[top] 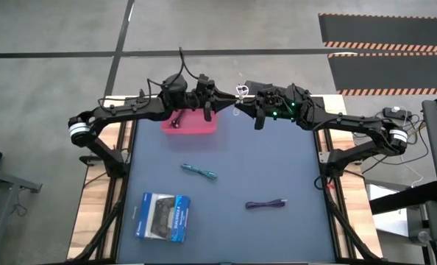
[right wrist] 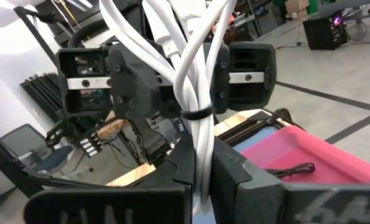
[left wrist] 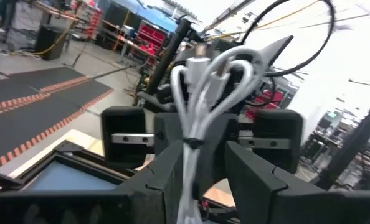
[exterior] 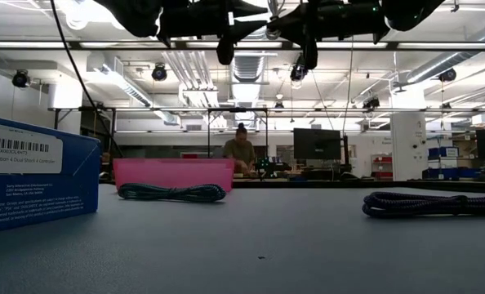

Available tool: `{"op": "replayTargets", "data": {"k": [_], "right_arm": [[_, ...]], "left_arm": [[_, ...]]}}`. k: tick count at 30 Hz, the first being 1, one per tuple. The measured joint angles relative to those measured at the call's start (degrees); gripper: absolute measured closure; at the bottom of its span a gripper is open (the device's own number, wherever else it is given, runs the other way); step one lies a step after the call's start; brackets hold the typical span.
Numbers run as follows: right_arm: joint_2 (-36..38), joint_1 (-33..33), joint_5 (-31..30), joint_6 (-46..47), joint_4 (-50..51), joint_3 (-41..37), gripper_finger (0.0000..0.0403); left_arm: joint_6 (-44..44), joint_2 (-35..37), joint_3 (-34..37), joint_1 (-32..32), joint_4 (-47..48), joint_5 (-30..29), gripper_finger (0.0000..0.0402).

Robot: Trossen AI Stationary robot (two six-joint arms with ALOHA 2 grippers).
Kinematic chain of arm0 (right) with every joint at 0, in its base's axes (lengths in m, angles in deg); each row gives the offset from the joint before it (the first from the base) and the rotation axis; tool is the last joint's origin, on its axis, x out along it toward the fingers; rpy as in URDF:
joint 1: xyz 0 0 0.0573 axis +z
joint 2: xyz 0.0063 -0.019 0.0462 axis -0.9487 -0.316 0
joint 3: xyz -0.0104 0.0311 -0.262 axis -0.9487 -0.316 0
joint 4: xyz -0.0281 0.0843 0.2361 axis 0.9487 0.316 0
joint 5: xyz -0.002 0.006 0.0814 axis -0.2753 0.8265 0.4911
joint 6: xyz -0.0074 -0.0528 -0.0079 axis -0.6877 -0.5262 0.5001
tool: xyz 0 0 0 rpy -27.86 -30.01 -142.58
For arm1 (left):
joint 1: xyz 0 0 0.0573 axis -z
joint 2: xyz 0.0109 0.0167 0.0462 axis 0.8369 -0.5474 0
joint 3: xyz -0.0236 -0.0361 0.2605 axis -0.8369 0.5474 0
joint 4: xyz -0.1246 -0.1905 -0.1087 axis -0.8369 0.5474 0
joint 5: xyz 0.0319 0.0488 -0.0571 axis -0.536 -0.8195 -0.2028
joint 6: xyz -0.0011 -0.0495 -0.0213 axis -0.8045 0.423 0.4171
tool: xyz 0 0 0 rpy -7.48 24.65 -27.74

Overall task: Pick and place USB-C Cables
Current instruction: Put the white charger cable into the pink bin

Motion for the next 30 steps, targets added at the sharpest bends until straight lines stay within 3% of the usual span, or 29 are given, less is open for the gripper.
{"op": "replayTargets", "data": {"k": [8,30], "right_arm": [[0.0,0.0,-0.01,-0.3,0.26,0.0,0.039],[0.0,0.0,-0.14,-1.54,1.7,0.0,0.039]], "left_arm": [[0.33,-2.7,-0.96,0.67,-4.4,-1.01,0.0299],[0.27,-4.17,-0.94,3.51,-5.57,-7.64,0.0299]]}}
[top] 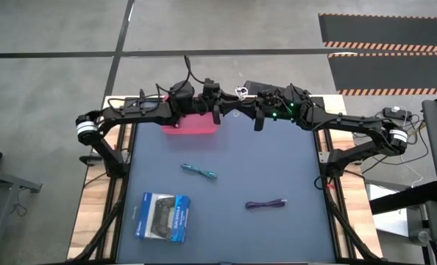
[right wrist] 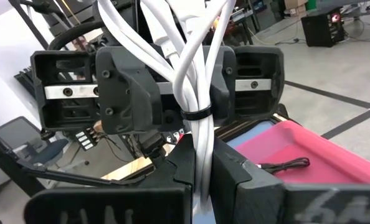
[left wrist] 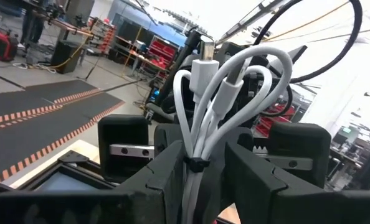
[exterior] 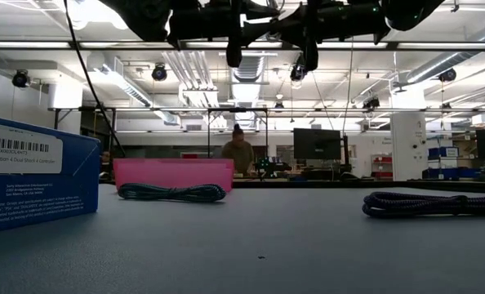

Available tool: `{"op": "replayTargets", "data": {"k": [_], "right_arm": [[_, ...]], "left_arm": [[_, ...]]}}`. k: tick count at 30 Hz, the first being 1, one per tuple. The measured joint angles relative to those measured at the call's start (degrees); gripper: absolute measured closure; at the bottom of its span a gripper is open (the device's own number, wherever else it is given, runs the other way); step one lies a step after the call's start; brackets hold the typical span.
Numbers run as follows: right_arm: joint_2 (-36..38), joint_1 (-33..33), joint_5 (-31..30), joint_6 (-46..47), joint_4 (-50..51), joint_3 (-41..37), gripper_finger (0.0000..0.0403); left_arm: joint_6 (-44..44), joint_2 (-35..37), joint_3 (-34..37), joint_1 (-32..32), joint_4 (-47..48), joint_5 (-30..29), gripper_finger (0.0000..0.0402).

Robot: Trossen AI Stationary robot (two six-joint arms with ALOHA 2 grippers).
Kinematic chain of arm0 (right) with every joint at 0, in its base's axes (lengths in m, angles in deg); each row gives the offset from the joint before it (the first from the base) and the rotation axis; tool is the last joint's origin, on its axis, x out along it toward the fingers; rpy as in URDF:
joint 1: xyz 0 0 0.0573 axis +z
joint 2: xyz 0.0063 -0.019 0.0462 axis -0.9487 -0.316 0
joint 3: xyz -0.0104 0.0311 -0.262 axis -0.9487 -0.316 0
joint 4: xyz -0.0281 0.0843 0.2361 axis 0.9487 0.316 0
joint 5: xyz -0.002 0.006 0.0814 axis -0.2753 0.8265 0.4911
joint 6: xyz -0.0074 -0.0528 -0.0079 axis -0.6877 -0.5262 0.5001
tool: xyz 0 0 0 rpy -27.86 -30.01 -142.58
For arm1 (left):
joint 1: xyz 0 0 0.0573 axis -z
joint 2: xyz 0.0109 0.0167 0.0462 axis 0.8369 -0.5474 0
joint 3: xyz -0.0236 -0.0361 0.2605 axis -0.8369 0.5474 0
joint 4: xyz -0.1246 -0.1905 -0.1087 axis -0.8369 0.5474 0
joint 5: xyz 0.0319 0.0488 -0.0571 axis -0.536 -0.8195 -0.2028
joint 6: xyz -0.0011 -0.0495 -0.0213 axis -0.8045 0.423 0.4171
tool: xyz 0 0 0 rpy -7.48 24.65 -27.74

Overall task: Pick and place USB-C Cables
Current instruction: Put the white charger cable into the pink bin

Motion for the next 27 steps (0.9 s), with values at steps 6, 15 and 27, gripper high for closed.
{"op": "replayTargets", "data": {"k": [6,15,27], "right_arm": [[0.0,-0.02,-0.06,0.03,0.03,0.0,0.039],[-0.02,0.0,0.14,0.12,0.72,0.0,0.039],[-0.02,-0.09,-0.06,1.2,1.07,0.0,0.0315]], "left_arm": [[-0.03,0.0,0.07,0.01,0.01,-0.55,0.0318],[-0.03,0.0,0.74,0.06,-0.07,-0.7,0.0379],[0.04,0.0,0.76,0.12,0.16,-0.44,0.0387]]}}
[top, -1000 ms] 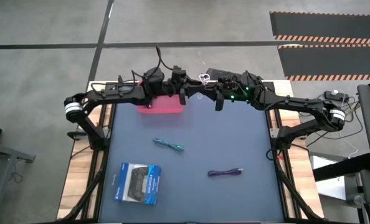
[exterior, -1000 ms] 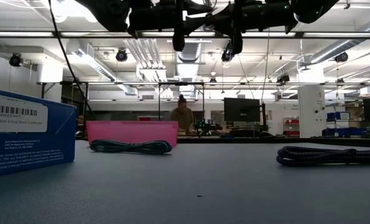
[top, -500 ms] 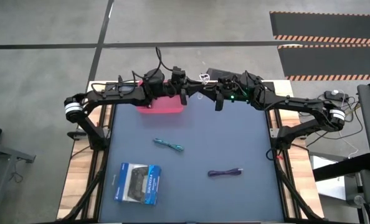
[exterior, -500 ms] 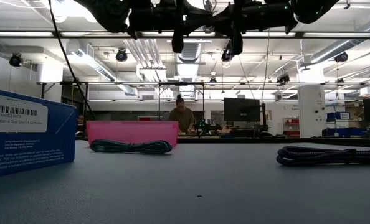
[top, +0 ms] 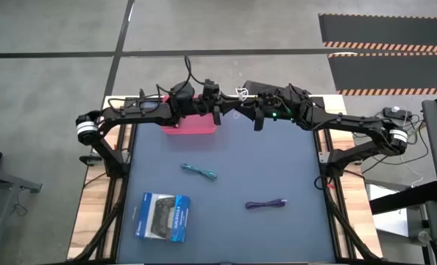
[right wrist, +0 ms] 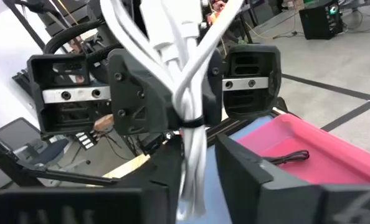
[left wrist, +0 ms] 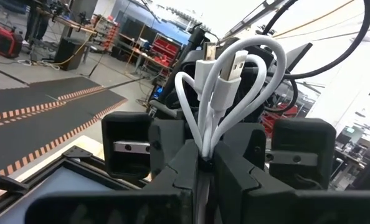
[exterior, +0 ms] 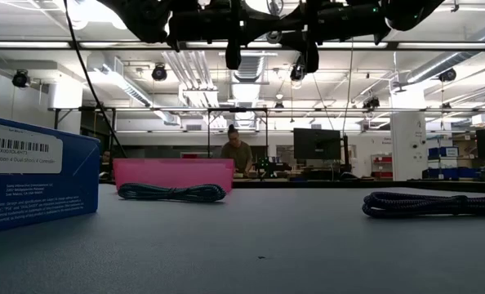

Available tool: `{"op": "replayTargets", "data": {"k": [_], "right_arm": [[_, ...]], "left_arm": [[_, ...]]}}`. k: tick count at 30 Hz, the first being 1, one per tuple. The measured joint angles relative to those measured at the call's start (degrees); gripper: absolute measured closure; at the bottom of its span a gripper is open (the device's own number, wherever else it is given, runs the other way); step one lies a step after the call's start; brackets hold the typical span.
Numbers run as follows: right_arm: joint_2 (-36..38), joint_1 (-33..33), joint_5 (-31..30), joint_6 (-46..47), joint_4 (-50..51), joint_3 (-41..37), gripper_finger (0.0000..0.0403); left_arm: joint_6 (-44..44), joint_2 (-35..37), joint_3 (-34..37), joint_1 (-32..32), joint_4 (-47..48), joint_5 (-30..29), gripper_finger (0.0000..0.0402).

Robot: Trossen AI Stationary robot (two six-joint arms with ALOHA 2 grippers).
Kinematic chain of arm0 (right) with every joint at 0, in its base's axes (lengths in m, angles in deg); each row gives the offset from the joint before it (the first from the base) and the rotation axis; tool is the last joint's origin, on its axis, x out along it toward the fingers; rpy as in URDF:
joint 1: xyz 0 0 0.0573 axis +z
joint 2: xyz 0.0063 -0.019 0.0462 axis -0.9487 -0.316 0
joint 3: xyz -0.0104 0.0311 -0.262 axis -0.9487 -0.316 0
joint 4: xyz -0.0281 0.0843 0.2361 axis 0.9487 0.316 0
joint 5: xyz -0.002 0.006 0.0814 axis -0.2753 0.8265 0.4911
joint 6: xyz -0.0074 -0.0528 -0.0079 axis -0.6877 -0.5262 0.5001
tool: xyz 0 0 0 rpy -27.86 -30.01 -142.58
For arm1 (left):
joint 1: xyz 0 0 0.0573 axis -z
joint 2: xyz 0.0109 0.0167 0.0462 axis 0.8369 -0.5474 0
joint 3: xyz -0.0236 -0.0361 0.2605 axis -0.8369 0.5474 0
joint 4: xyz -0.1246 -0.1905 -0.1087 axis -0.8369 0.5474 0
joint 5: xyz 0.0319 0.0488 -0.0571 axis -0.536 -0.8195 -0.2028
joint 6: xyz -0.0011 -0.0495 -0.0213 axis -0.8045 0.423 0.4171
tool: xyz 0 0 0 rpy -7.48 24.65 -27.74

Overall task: Pick and place USB-C Cables
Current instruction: Put the white charger cable into the pink bin

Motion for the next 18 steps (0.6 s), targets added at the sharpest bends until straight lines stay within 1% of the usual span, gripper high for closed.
{"op": "replayTargets", "data": {"k": [4,7,12,18], "right_arm": [[0.41,-1.05,0.23,1.69,0.48,0.0,0.0274],[1.35,-1.82,0.19,3.19,1.24,0.0,0.0252],[3.87,-2.29,0.17,4.08,7.06,0.0,0.0232],[7.74,-3.1,-0.24,4.37,11.32,0.45,0.0234]], "left_arm": [[0.01,0.73,-0.13,-0.48,2.69,0.0,0.0388],[0.03,2.37,-0.11,-1.44,6.72,0.0,0.0389],[-0.01,4.28,-0.99,-3.21,20.85,-0.18,0.0389],[-0.59,5.84,-3.71,-5.66,38.54,-0.94,0.0389]]}}
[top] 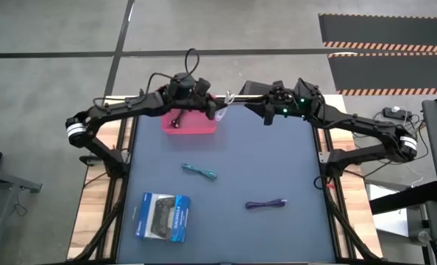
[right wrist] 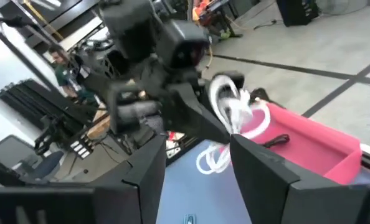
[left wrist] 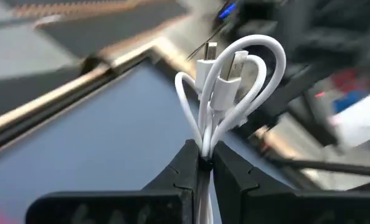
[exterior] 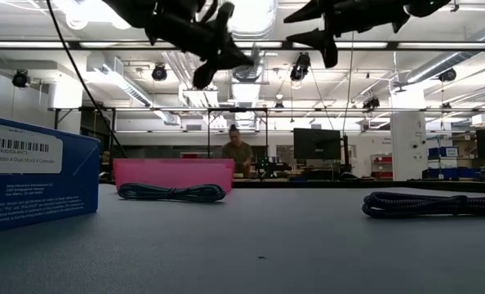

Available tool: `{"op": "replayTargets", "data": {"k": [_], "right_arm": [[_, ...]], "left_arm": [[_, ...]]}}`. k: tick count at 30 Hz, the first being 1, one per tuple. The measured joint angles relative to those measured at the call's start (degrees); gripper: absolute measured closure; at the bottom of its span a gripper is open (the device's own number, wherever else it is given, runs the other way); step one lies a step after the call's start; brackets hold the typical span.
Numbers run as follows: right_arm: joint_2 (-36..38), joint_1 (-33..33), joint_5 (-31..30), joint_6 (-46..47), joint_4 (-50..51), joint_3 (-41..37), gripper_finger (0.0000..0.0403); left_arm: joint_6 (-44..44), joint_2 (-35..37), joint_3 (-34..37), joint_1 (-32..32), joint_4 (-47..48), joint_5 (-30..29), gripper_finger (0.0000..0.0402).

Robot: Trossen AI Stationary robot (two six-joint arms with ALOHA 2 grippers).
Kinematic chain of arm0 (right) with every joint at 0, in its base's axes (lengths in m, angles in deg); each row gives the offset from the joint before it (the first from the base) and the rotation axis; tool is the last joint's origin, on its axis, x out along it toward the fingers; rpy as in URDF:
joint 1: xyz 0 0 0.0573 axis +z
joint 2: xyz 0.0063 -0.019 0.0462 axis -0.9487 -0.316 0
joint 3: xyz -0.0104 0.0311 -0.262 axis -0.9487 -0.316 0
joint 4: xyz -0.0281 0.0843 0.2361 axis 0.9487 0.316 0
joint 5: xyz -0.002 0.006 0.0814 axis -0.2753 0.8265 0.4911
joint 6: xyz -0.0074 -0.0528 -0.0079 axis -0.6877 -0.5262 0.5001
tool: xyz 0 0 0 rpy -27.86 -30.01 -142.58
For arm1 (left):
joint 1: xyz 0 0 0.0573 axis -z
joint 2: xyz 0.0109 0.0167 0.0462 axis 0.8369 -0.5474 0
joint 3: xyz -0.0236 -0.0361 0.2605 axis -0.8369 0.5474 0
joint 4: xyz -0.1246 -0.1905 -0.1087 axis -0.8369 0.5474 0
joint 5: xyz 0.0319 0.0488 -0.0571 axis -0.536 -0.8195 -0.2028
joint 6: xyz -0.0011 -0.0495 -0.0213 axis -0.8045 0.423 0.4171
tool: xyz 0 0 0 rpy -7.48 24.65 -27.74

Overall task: Pick and place USB-C Cables
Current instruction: Put the white charger cable into the pink bin

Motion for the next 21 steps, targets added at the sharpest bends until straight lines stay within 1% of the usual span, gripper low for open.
{"op": "replayTargets", "data": {"k": [3,8,11,14,17,21], "right_arm": [[0.77,-0.2,-0.28,-0.16,2.2,1.64,0.024],[0.54,-0.25,-0.23,-2.14,8.54,6.02,0.0248],[-0.16,-0.26,-0.64,-4.31,14.64,9.43,0.025],[-0.95,-0.26,-1.05,-6.22,19.53,13.19,0.025],[-1.86,-0.26,-1.08,-8.76,23.3,16.87,0.025],[-2.94,-0.35,-1.1,-10.61,25.65,20.93,0.025]], "left_arm": [[-3.29,0.0,-2.73,-0.83,10.88,-1.65,0.0389],[-9.35,0.07,-7.86,-1.31,27.09,-11.89,0.0389],[-10.0,0.07,-10.71,-1.92,34.32,-16.85,0.0389],[-9.96,0.07,-13.53,-2.55,41.3,-20.33,0.0389],[-8.75,0.09,-15.5,-3.2,46.35,-22.54,0.039],[-8.45,0.05,-17.84,-4.29,51.01,-22.69,0.039]]}}
